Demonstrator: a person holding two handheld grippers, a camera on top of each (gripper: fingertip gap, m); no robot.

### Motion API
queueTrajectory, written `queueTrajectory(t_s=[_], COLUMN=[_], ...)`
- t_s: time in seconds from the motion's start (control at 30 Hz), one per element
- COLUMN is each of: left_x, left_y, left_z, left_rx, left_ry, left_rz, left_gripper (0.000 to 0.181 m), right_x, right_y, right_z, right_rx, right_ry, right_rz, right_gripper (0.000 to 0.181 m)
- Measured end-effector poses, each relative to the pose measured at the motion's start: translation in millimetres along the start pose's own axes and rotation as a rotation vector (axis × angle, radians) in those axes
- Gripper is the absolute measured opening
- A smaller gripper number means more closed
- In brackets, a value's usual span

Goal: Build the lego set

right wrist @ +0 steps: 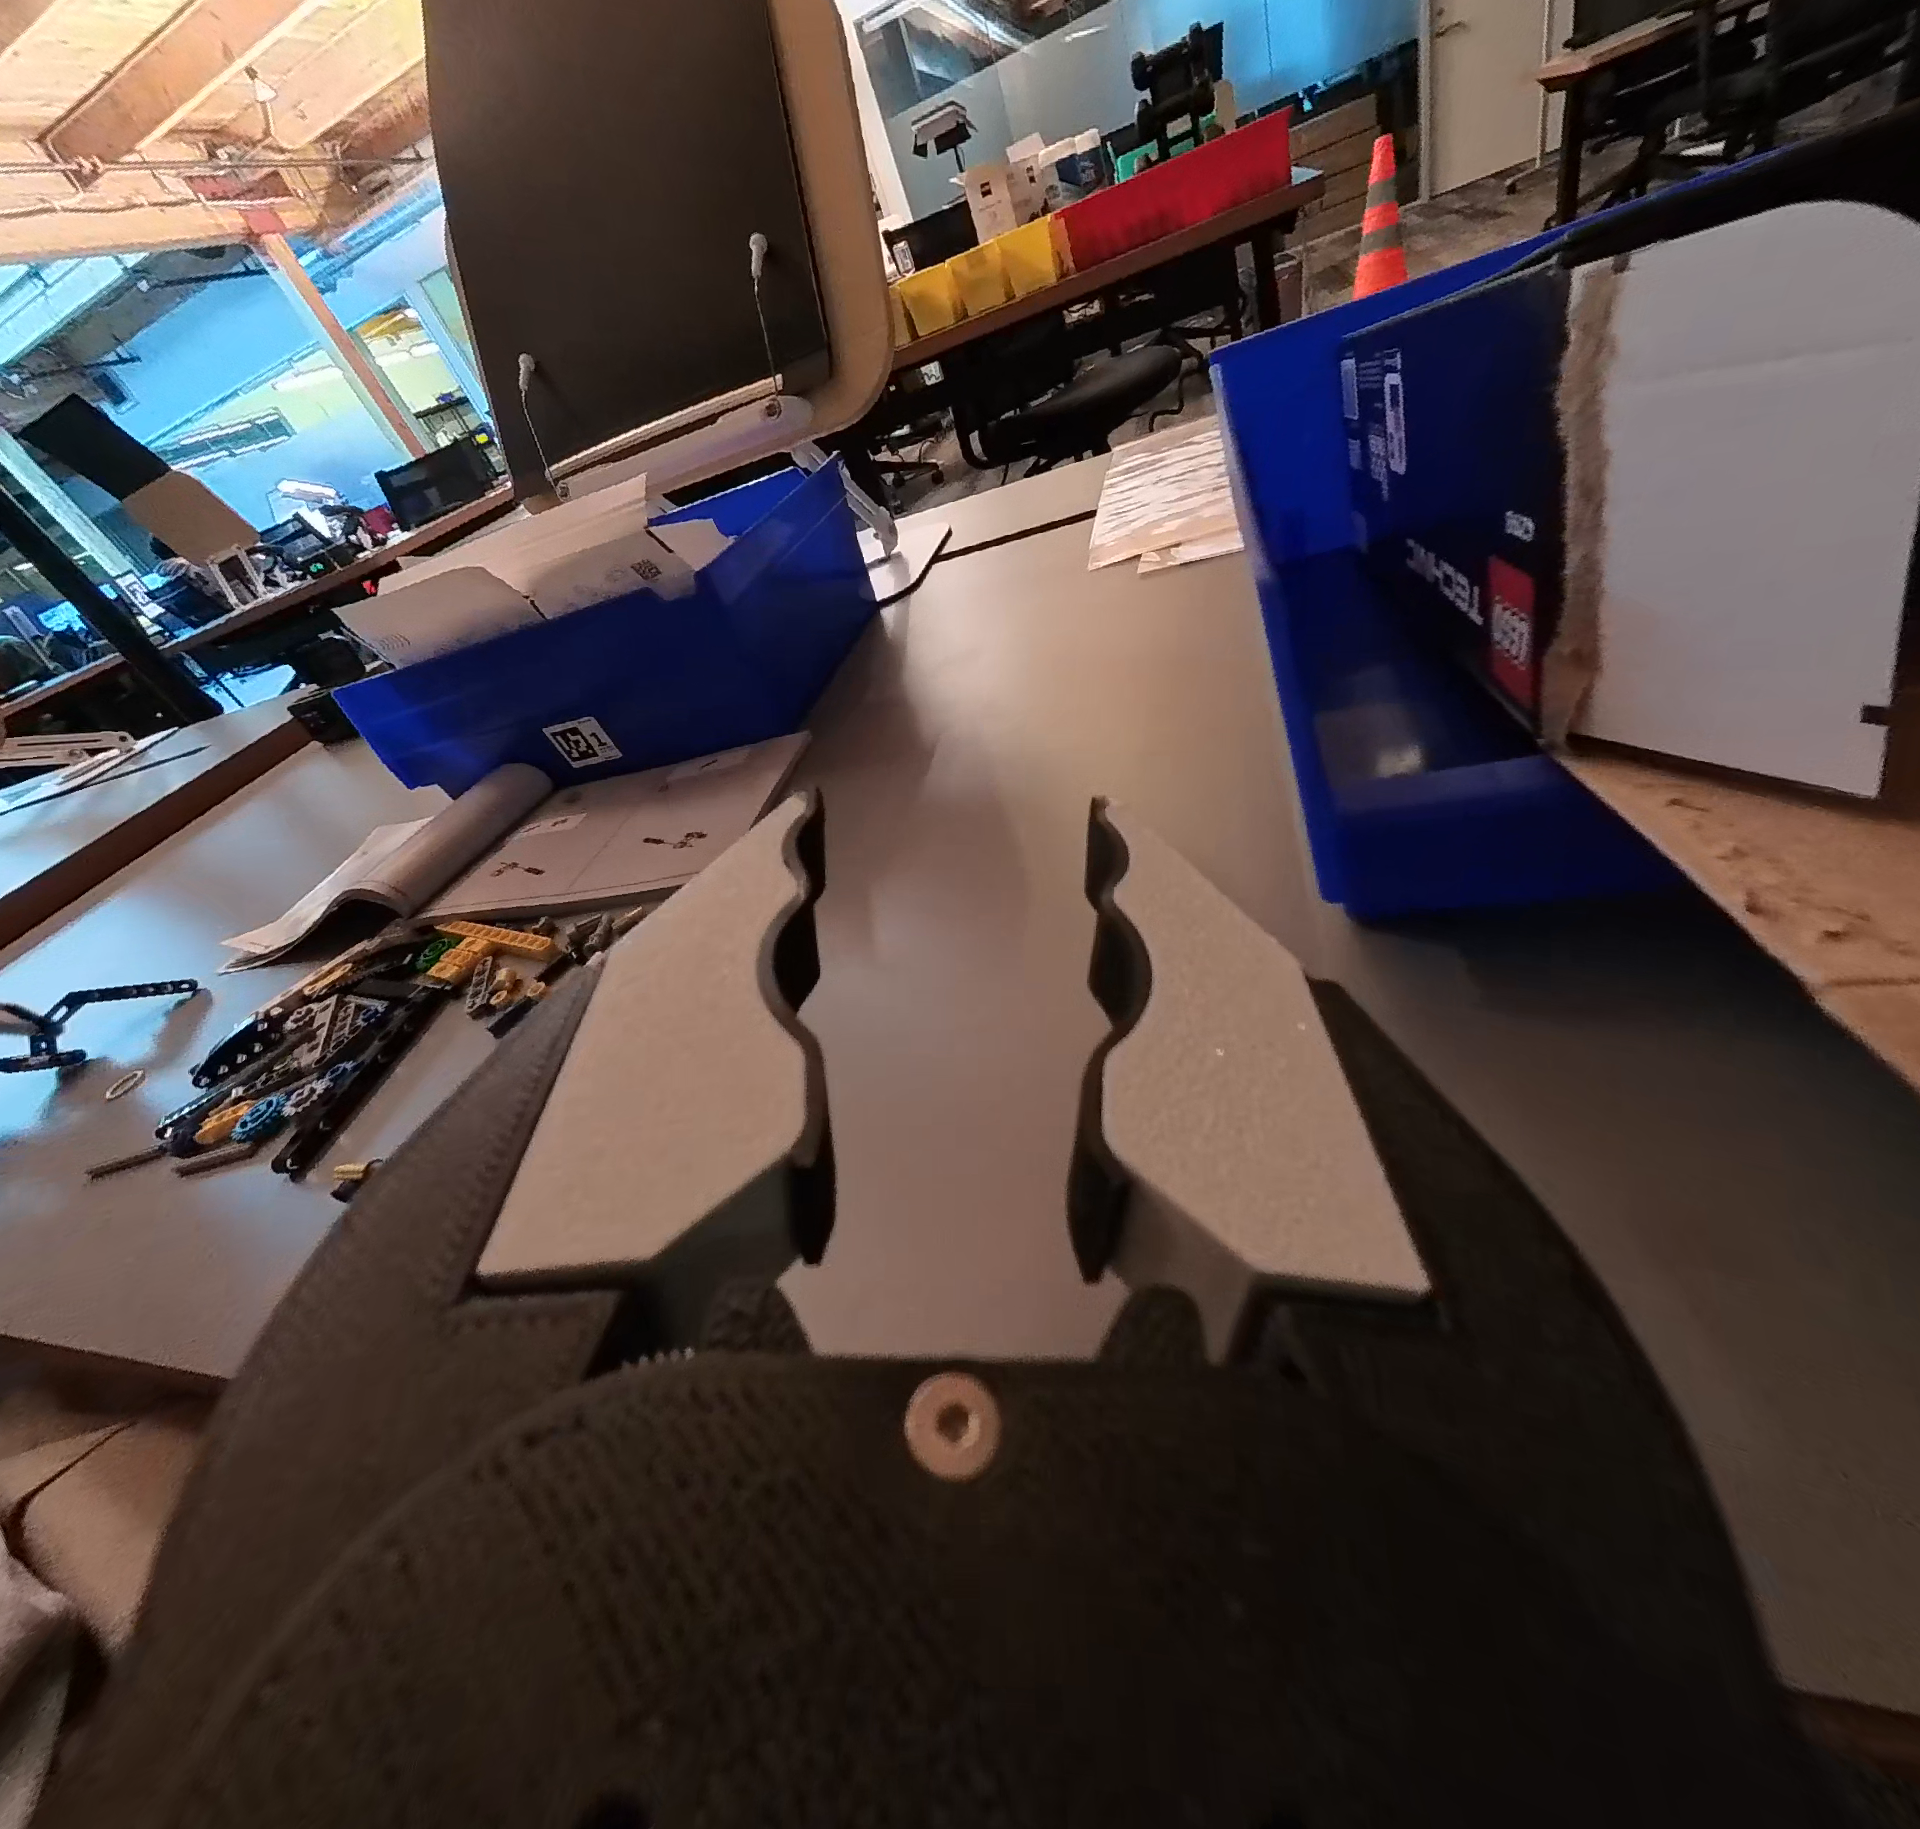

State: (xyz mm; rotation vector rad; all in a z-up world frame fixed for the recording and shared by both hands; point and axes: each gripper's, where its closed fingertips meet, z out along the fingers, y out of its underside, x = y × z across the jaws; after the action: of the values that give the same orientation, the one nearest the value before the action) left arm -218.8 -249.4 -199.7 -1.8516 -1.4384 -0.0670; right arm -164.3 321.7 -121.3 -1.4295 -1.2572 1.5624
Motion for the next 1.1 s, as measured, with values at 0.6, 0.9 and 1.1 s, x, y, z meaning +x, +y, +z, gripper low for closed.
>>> queueTrajectory(t_s=[0.6, 0.9, 1.1], left_x=[73, 82, 65], left_y=[-83, -90, -89], left_z=[-30, -7, 1], left_rx=[0.551, 0.664, 0.670], left_ry=[0.305, 0.319, 0.209], left_rz=[0.122, 0.142, 0.158], left_gripper=[0.006, 0.006, 0.006], right_x=[-2, -2, -4], right_y=[0, 2, 4], right_z=[0, 2, 3], right_rx=[-0.002, -0.011, -0.023], right_ry=[-0.007, -0.005, -0.004], right_rz=[-0.007, -0.012, -0.022], right_gripper=[0.048, 0.048, 0.047])
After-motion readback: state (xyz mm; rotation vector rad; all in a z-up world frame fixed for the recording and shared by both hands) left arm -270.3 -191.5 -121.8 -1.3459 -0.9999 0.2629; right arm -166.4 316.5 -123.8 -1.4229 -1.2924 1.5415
